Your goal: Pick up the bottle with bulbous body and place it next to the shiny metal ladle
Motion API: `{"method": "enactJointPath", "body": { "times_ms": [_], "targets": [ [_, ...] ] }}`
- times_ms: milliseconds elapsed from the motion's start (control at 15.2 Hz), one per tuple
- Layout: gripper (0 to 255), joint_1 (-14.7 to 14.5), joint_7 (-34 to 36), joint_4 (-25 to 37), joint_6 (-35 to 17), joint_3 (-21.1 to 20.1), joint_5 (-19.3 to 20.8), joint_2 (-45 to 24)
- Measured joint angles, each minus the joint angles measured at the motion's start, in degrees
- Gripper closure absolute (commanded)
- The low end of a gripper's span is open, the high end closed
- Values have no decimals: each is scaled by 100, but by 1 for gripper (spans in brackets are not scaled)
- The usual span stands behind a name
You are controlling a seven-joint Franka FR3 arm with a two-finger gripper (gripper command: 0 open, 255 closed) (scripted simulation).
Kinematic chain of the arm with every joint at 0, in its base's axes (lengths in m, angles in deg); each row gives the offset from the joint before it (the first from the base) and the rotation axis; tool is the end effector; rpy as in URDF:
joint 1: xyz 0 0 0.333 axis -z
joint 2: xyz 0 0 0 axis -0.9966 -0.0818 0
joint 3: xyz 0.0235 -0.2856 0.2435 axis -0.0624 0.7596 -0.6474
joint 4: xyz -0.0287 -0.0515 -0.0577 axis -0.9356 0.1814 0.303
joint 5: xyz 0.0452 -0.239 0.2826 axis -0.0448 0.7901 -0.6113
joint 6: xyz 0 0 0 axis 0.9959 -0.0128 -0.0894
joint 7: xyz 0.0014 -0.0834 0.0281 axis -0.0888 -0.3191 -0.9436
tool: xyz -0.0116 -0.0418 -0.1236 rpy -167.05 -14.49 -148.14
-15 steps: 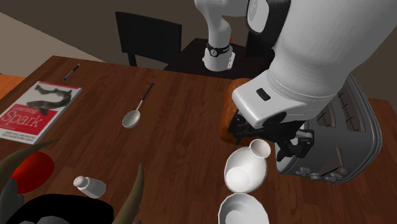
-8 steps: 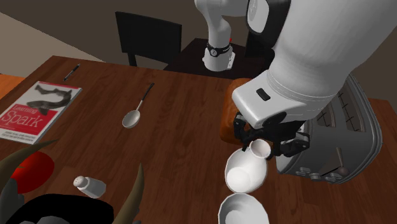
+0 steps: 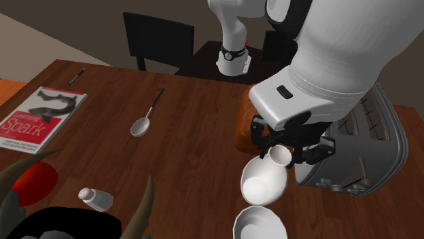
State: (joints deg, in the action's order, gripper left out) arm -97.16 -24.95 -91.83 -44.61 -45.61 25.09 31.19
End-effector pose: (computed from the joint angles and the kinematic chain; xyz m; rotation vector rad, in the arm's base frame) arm 0.5654 0.3306 0.4818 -3.1237 -0.1302 -0.1069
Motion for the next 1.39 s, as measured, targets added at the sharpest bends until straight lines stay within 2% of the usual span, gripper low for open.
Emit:
{"method": "enactJointPath", "body": {
  "times_ms": [1122,1386],
  "targets": [
    [255,-58,-80,1133,1240,-54,-87,122],
    [255,252,-438,574,1228,6,-352,721]
  ]
}}
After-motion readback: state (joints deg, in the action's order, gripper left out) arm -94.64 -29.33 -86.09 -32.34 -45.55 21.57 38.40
